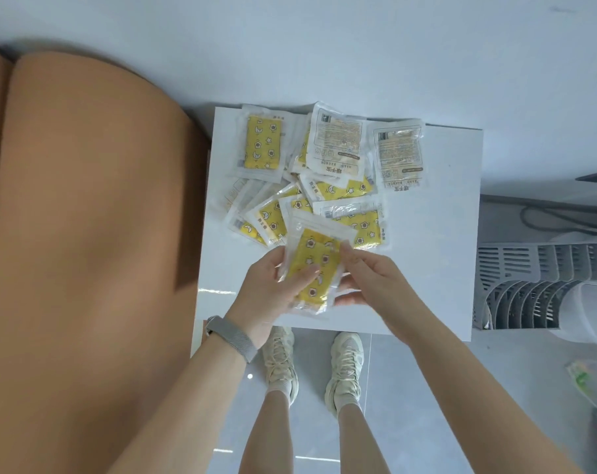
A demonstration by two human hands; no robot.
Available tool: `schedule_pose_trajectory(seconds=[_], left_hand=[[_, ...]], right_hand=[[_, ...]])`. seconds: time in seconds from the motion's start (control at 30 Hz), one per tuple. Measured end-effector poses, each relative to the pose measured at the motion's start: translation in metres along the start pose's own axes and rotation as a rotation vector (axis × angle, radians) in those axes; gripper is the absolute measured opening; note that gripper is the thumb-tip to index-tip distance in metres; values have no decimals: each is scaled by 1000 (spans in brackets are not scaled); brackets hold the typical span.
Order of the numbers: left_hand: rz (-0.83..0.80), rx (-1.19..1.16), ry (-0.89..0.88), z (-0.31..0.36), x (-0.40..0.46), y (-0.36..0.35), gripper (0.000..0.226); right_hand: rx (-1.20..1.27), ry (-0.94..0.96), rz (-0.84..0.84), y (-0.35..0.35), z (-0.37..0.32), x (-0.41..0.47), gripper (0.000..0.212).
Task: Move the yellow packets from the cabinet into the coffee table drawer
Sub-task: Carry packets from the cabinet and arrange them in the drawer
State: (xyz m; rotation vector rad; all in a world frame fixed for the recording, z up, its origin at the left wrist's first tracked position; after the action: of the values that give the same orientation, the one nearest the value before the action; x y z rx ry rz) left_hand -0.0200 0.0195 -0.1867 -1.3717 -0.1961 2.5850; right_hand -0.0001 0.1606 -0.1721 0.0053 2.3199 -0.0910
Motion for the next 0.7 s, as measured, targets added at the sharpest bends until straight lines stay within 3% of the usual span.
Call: schedule_pose_trajectory(seconds=[0.1,0.17,0.27,0.33,0.5,0.6,0.7], left_hand=[[41,-61,21,-9,-3,20,40],[32,-142,38,-14,-5,27,45],[10,-237,49,-19,-8,27,45],[2,-270,62,-24,-10,24,40],[1,-270,71,-30,-17,18,31],[-5,-267,102,-32,-17,16,26],[21,-196,75,-29,-14,19,25]], right_hand=[[-475,44,263,43,-5,17,34],[-523,1,459,73,-5,26,60],[-539,-188,501,82,5,41,97],[-653,-252,480,72,9,50,104],[-794,-162,645,59,16,49,93],[-769,-139,661,59,20,47,81],[-577,36,649,61,14,44,50]])
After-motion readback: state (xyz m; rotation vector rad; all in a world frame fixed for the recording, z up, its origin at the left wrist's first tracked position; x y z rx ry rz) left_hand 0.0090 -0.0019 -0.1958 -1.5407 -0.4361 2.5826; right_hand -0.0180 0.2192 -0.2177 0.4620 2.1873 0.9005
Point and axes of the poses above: each hand's wrist, its own x-axis towards the middle knuckle, its own y-axis out of the back of the hand, z = x × y, the point moved 9 cm from there along x, towards the middle knuckle, and after that the axes turned 4 degrees about y, right-handed, at the moved point
